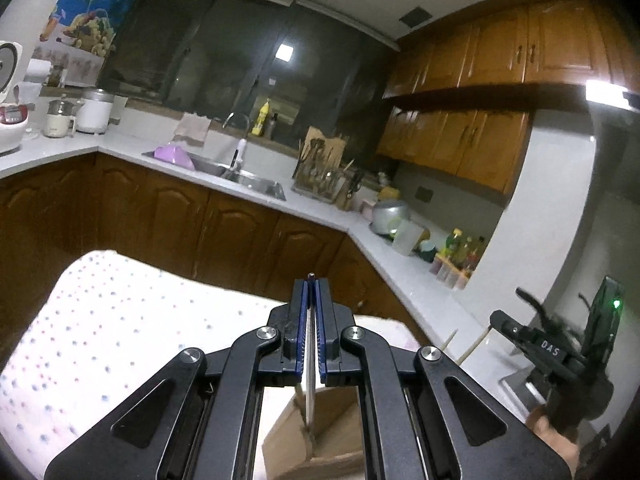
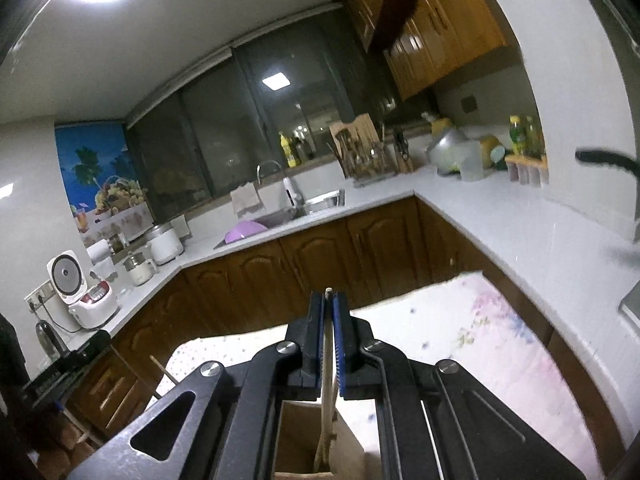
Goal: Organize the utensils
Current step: 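Lift both chopsticks, carry them over the holder and lower them in, then open both grippers to release the chopsticks into the holder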
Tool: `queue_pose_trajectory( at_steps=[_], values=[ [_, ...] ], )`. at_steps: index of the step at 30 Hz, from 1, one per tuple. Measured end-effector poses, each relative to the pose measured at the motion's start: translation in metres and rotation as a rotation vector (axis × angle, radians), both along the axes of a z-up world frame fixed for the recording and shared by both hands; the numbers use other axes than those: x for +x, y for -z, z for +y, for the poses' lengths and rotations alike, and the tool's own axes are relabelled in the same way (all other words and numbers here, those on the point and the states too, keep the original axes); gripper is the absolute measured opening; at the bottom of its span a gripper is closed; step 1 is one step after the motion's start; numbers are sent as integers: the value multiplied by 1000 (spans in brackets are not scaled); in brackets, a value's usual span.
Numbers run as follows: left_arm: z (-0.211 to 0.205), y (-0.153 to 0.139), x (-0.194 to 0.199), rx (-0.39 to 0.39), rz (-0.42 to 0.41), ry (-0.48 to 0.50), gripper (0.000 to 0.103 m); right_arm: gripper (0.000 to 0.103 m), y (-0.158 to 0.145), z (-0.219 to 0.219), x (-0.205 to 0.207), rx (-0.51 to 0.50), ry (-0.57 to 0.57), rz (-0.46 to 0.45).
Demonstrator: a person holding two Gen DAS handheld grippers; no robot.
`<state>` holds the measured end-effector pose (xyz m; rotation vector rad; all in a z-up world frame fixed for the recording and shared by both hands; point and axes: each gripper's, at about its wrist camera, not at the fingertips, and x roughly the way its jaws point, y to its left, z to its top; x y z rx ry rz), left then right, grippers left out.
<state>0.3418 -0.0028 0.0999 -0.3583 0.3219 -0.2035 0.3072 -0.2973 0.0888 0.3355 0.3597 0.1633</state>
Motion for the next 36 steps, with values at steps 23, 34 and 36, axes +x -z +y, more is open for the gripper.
queue_pose_trajectory(
  at_steps=[23, 34, 36],
  values=[
    [-15, 37, 22, 77, 109, 44, 4, 5, 30, 10, 13, -4, -34, 78],
    [-13, 33, 20, 82, 133, 72, 7, 15, 36, 12, 12, 13, -64, 94],
    [-12, 34, 19, 82, 140, 71, 15, 36, 36, 9, 11, 26, -62, 94]
  ],
)
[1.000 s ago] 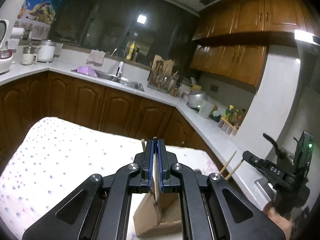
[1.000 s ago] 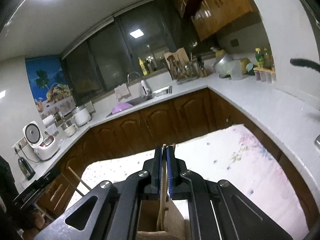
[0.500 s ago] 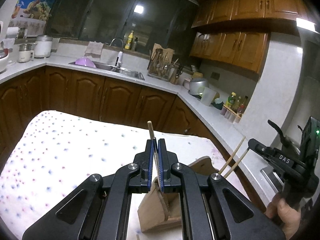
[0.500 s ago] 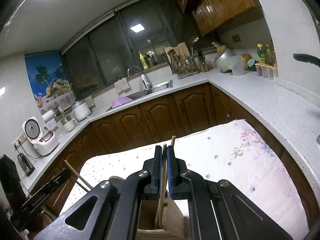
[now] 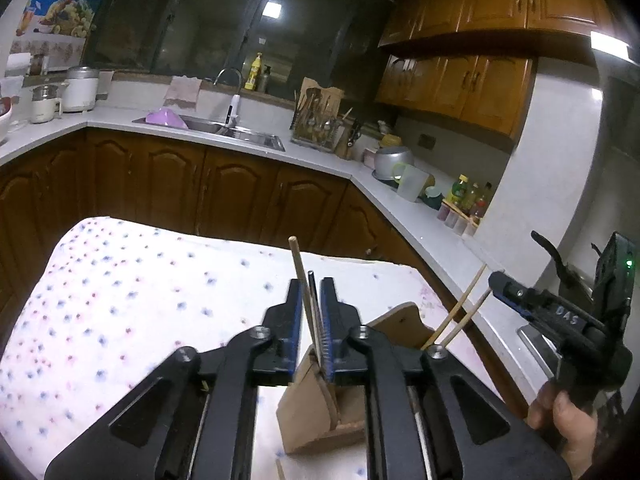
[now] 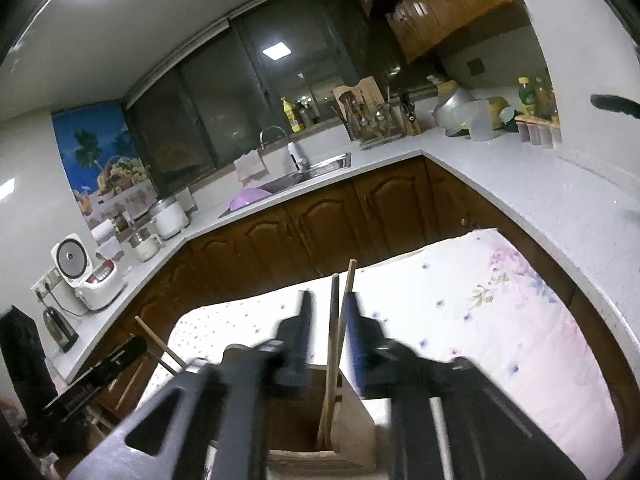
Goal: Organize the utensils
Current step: 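Open both grippers to release the chopsticks into the holder, then withdraw both open grippers from the holder toward the utensils on the cloth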
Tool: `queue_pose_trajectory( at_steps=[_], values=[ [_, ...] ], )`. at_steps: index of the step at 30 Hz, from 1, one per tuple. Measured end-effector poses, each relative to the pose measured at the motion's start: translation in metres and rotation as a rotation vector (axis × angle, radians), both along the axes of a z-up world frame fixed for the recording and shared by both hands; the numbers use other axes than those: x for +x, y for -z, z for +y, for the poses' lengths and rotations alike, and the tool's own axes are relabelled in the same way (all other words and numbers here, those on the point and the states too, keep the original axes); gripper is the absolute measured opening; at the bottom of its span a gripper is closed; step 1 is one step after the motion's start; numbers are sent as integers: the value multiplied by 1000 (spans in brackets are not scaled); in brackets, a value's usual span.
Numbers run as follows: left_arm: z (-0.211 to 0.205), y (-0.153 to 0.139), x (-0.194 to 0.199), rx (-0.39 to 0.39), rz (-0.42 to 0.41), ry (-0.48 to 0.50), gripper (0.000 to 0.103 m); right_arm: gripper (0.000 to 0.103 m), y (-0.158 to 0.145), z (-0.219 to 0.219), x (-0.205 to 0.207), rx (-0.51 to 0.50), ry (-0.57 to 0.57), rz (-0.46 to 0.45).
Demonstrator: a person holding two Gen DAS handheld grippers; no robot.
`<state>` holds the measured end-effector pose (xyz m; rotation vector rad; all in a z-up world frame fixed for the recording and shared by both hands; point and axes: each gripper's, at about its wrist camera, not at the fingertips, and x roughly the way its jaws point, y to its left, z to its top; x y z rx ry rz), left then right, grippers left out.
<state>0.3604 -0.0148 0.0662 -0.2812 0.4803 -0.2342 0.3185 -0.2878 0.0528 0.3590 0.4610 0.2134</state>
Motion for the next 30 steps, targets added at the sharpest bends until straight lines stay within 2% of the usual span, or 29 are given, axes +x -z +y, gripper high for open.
queue_pose_trajectory(
  at_steps=[1, 2, 5, 6, 8, 11, 15, 22, 30],
  values=[
    [1, 0, -1, -1, 2, -5, 29, 48, 0, -1, -2, 6, 5, -1],
    [3, 0, -4, -4, -2, -14, 40, 49, 0, -3, -3, 10, 9, -3],
    [6, 1, -12, -4, -10, -18, 47, 52, -1, -8, -8, 33, 6, 0],
    [8, 2, -14, -3, -6, -16, 49, 55, -1, -9, -10, 42, 1, 0],
    [12, 2, -19, 4, -2, -24, 59, 79, 0, -11, -17, 54, -7, -2],
    [21, 5, -32, 11, 6, -49, 76, 83, 1, -13, -33, 60, -19, -16],
    [35, 14, -53, 0, 38, -70, 83, 86, 7, -12, -57, 52, -30, -11],
    [50, 27, -94, -1, 76, -83, 85, 91, 14, -2, -101, 17, -50, -1],
    [49, 41, -142, 51, 105, -75, 91, 95, 23, 17, -152, -72, -88, -8]
  ],
)
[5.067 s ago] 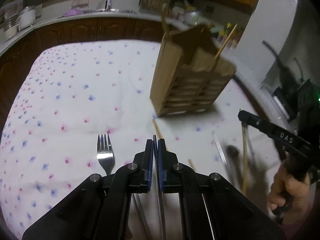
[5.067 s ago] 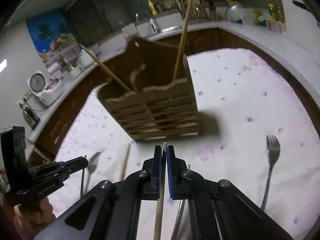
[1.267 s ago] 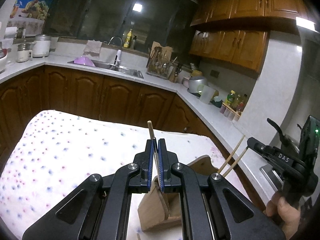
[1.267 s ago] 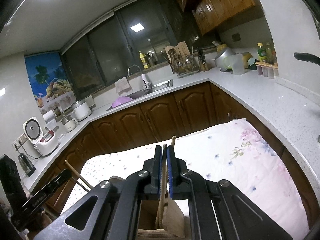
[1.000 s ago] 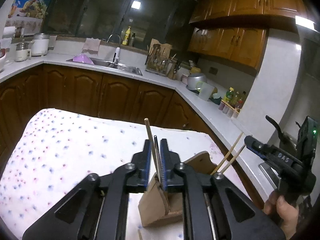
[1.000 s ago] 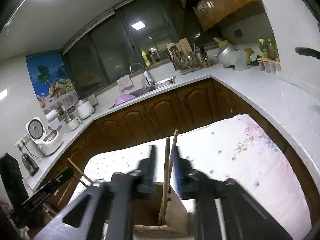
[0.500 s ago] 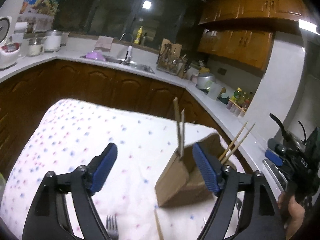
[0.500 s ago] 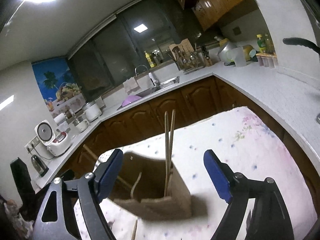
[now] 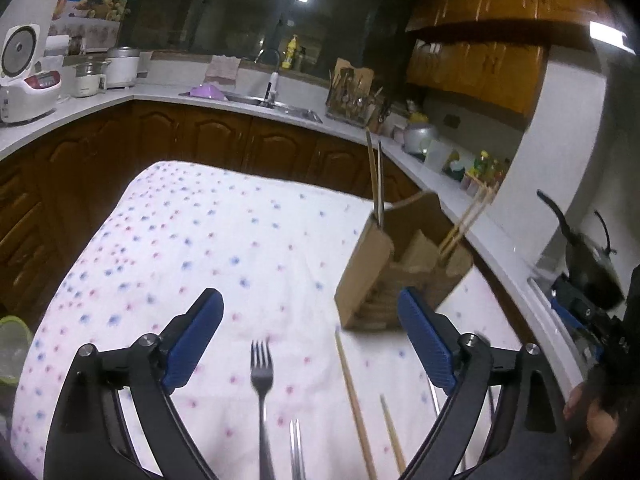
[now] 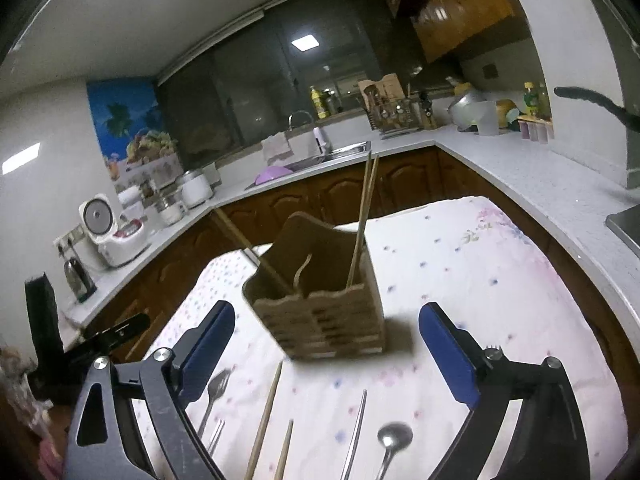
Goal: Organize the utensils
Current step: 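Withdraw both open grippers from the holder toward the utensils on the cloth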
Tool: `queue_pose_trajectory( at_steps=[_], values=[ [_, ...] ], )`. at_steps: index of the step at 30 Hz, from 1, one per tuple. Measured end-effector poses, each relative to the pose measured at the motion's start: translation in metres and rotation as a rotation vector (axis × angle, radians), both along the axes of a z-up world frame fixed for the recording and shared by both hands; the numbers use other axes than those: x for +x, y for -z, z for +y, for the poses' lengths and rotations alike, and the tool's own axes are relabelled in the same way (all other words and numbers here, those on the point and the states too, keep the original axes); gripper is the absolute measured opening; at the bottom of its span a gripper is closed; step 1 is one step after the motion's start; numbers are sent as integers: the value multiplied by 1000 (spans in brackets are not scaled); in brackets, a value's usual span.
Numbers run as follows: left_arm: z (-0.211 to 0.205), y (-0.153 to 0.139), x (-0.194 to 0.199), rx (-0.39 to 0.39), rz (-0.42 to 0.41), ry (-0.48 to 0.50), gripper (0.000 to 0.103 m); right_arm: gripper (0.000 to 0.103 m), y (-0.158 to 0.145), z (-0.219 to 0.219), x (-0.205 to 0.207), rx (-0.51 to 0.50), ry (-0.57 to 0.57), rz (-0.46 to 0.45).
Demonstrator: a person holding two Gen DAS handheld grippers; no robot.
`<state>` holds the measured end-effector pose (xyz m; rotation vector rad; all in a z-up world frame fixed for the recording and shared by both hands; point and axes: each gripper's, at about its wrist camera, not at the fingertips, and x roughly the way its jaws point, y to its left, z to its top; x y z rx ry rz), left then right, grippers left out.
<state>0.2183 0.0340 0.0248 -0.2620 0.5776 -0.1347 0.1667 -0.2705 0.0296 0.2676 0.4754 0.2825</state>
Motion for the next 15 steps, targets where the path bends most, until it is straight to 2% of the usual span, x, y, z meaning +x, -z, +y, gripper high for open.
queue_pose_trajectory(
  at_steps=[6, 15],
  values=[
    [4, 9, -21, -7, 33, 2, 92, 95, 7, 10, -26, -45, -15, 11],
    [4, 27, -37, -3, 94, 5, 93, 95, 34, 11, -48, -70, -9, 78]
  ],
)
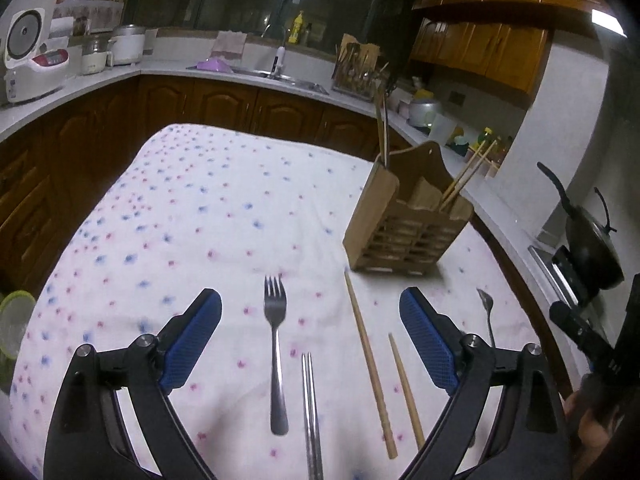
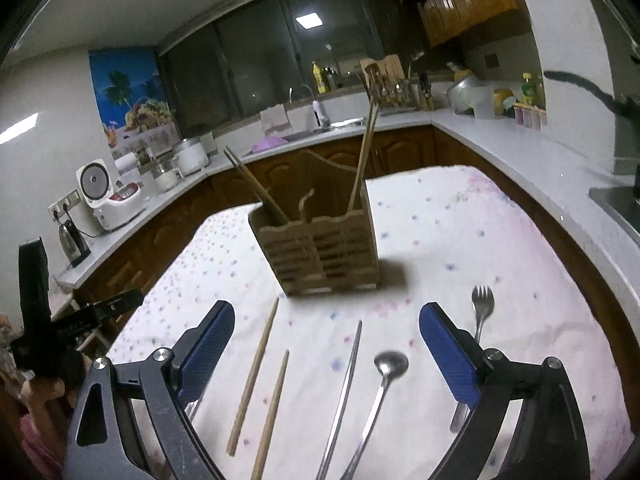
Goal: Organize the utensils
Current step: 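Withdraw both open grippers from the holder toward the utensils on the cloth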
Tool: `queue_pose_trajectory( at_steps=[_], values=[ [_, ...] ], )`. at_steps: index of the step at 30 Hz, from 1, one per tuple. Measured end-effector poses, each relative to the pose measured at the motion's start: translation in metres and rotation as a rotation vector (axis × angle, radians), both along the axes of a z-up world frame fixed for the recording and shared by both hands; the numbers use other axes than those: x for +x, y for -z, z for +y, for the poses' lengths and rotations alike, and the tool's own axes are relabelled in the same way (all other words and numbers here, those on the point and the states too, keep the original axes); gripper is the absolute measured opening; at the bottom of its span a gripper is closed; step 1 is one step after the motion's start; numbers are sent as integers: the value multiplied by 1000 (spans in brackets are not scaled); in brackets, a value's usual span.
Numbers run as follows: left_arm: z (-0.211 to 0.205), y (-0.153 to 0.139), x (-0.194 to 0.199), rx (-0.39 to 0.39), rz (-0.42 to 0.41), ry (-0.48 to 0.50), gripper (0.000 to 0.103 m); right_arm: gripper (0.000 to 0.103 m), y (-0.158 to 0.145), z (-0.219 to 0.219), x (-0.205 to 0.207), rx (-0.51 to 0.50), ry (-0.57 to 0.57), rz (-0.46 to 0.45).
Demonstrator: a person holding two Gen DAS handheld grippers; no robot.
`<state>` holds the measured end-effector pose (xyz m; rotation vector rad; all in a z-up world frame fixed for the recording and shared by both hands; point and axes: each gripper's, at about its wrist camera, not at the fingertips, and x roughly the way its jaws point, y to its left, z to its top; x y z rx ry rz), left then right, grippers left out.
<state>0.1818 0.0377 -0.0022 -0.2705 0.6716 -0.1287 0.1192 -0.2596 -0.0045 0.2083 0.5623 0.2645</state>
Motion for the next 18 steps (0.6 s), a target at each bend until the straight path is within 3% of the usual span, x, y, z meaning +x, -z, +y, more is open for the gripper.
queue_pose_trajectory(
  at_steps=[18],
  values=[
    [-15, 22, 13, 59, 122, 49, 93, 95, 30, 2, 7, -24, 5, 93]
  ],
)
